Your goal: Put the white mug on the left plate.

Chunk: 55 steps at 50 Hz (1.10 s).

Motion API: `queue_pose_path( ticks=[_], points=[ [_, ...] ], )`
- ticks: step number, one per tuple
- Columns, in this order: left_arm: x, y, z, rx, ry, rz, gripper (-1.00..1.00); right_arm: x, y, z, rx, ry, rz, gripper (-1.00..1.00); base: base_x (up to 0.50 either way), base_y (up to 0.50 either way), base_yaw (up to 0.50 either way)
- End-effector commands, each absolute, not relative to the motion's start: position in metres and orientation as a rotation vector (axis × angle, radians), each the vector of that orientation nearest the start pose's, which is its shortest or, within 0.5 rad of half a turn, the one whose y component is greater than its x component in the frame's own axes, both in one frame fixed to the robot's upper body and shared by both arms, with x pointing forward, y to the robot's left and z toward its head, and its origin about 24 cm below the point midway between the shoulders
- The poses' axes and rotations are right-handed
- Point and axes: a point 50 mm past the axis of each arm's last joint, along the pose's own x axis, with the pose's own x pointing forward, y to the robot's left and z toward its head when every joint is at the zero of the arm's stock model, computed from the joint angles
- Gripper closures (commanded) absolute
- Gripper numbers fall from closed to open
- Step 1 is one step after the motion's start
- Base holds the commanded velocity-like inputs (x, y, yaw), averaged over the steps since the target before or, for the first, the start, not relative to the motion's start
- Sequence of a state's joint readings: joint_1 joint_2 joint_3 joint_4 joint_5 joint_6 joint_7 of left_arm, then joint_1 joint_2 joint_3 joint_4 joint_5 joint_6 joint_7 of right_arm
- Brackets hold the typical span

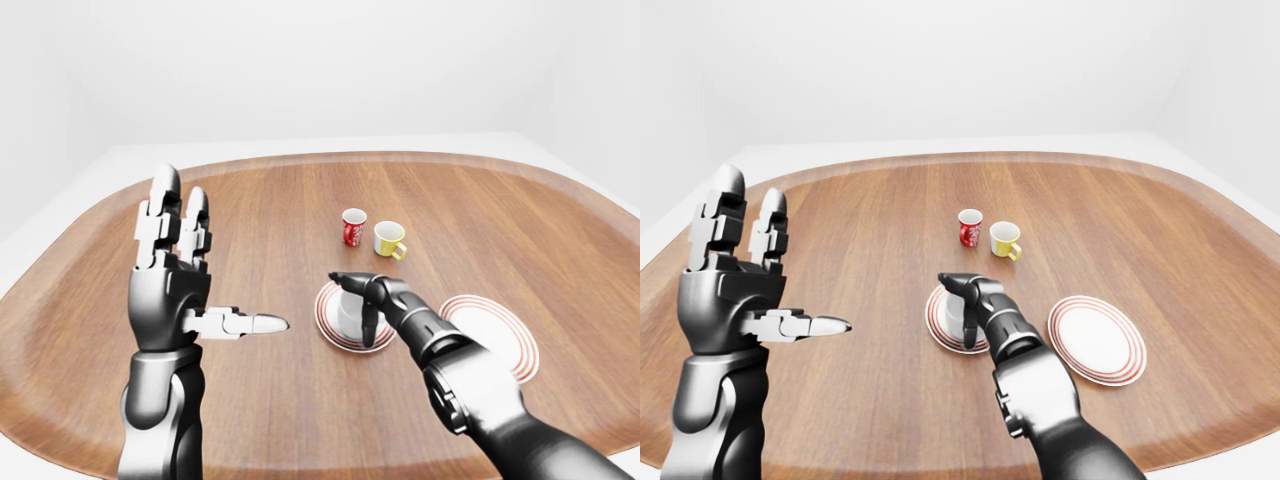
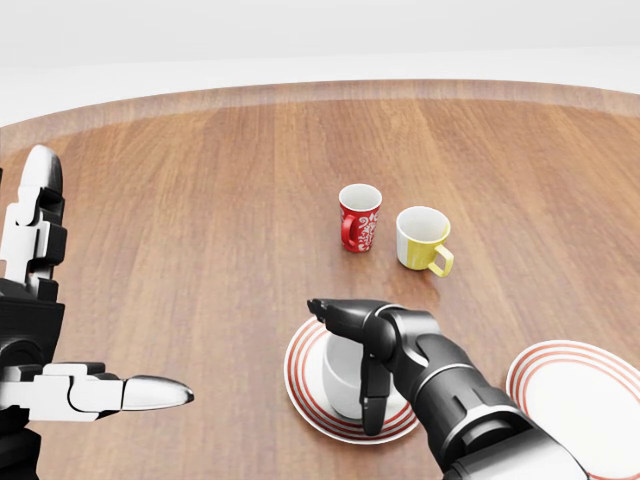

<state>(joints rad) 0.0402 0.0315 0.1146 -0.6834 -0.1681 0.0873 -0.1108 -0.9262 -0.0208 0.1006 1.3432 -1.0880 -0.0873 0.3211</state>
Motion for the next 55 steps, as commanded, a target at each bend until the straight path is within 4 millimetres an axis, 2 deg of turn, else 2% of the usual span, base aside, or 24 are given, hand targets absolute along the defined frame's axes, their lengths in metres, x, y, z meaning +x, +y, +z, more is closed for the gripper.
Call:
queue_pose_path(
  ticks=[1, 10, 21, 38, 50, 51, 55],
  points=[
    [0.208, 0.169, 0.179, -0.056, -0.574, -0.06, -1.0, 0.345, -0.089, -0.005, -1.255, 0.547, 0.894, -1.0, 0.0, 0.0, 0.0],
    [0.208, 0.169, 0.178, -0.057, -0.568, -0.063, -1.0, 0.366, -0.086, 0.027, -1.252, 0.475, 0.844, -1.0, 0.0, 0.0, 0.0],
    [0.207, 0.169, 0.179, -0.055, -0.576, -0.063, -1.0, 0.371, -0.086, 0.035, -1.349, 0.43, 0.818, -1.0, 0.0, 0.0, 0.0],
    [0.207, 0.168, 0.177, -0.055, -0.567, -0.065, -1.0, 0.377, -0.087, 0.047, -1.359, 0.391, 0.8, -1.0, 0.0, 0.0, 0.0],
    [0.207, 0.168, 0.176, -0.055, -0.561, -0.064, -1.0, 0.378, -0.077, 0.064, -1.148, 0.352, 0.86, -1.0, 0.0, 0.0, 0.0],
    [0.207, 0.168, 0.178, -0.055, -0.568, -0.065, -1.0, 0.376, -0.074, 0.065, -1.073, 0.349, 0.895, -1.0, 0.0, 0.0, 0.0],
    [0.207, 0.168, 0.177, -0.054, -0.564, -0.064, -1.0, 0.374, -0.068, 0.075, -0.955, 0.284, 0.927, -1.0, 0.0, 0.0, 0.0]
  ],
)
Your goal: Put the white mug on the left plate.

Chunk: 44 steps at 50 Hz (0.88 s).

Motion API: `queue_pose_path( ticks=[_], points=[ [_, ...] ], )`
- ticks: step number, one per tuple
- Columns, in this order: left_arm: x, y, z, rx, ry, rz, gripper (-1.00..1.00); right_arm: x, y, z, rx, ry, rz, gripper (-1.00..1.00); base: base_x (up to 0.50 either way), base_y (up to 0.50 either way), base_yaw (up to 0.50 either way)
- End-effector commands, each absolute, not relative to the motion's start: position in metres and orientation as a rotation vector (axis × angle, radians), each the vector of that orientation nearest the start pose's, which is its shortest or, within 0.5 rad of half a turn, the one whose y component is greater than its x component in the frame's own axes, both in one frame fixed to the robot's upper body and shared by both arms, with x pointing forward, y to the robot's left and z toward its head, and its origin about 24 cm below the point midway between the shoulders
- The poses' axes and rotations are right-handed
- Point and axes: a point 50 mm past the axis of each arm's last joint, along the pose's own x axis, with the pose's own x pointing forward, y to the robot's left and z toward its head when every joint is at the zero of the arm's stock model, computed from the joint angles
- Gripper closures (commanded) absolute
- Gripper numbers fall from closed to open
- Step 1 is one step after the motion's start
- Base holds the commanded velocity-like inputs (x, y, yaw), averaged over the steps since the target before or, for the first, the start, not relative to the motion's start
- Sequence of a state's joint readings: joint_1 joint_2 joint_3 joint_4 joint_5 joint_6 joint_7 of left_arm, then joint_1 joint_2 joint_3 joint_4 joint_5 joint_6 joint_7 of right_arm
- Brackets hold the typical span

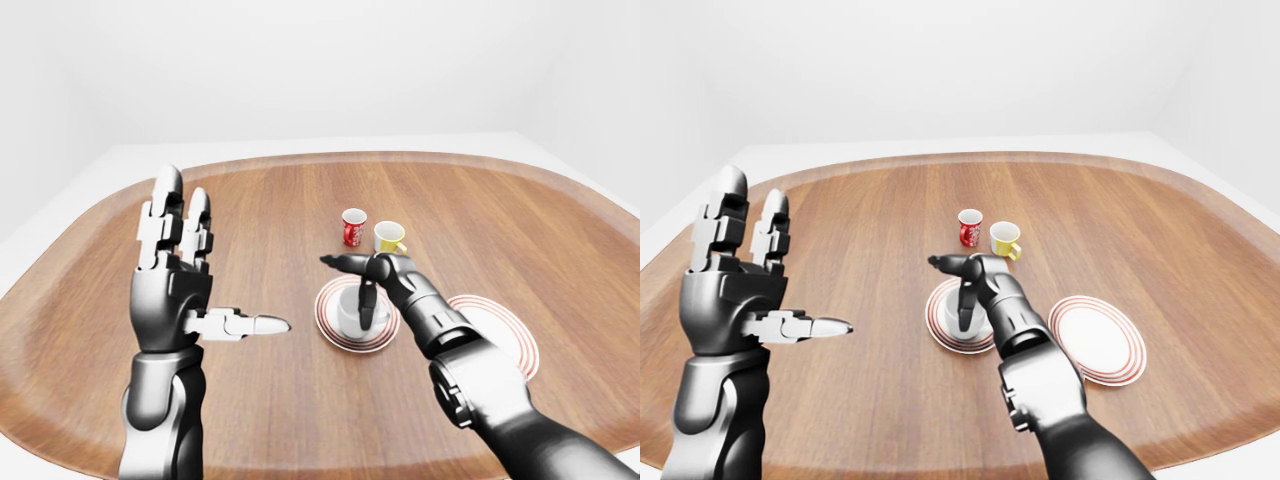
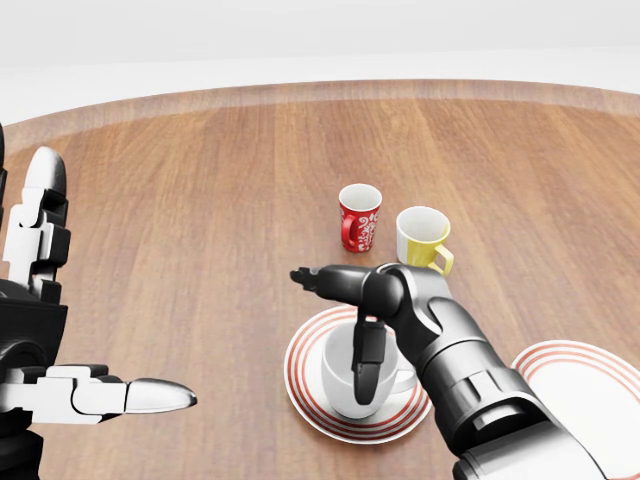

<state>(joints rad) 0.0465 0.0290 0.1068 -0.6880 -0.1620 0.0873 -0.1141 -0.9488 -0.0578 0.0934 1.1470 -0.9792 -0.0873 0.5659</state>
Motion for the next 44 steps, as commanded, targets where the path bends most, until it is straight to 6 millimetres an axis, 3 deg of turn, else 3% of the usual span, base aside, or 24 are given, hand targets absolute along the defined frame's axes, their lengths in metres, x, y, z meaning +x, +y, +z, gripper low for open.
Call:
queue_pose_path(
  ticks=[1, 9, 15, 21, 31, 35, 39, 44],
  points=[
    [0.207, 0.168, 0.177, -0.055, -0.567, -0.064, -1.0, 0.374, -0.066, 0.079, -0.918, 0.254, 0.923, -1.0, 0.0, 0.0, 0.0],
    [0.207, 0.168, 0.177, -0.054, -0.565, -0.062, -1.0, 0.373, -0.053, 0.136, -0.497, -0.082, 0.883, -1.0, 0.0, 0.0, 0.0],
    [0.207, 0.168, 0.178, -0.053, -0.567, -0.061, -1.0, 0.38, -0.069, 0.159, -0.253, -0.145, 0.841, -1.0, 0.0, 0.0, 0.0],
    [0.206, 0.168, 0.178, -0.052, -0.569, -0.063, -1.0, 0.381, -0.085, 0.152, -0.128, -0.117, 0.816, -1.0, 0.0, 0.0, 0.0],
    [0.206, 0.168, 0.18, -0.053, -0.577, -0.062, -1.0, 0.352, -0.113, 0.121, -0.02, -0.085, 0.765, -1.0, 0.0, 0.0, 0.0],
    [0.205, 0.167, 0.18, -0.054, -0.578, -0.065, -1.0, 0.346, -0.123, 0.12, 0.055, -0.125, 0.708, -1.0, 0.0, 0.0, 0.0],
    [0.205, 0.168, 0.182, -0.052, -0.586, -0.063, -1.0, 0.337, -0.125, 0.102, 0.121, -0.085, 0.687, -1.0, 0.0, 0.0, 0.0],
    [0.205, 0.168, 0.182, -0.049, -0.591, -0.062, -1.0, 0.321, -0.126, 0.102, 0.205, -0.147, 0.668, -1.0, 0.0, 0.0, 0.0]
  ],
)
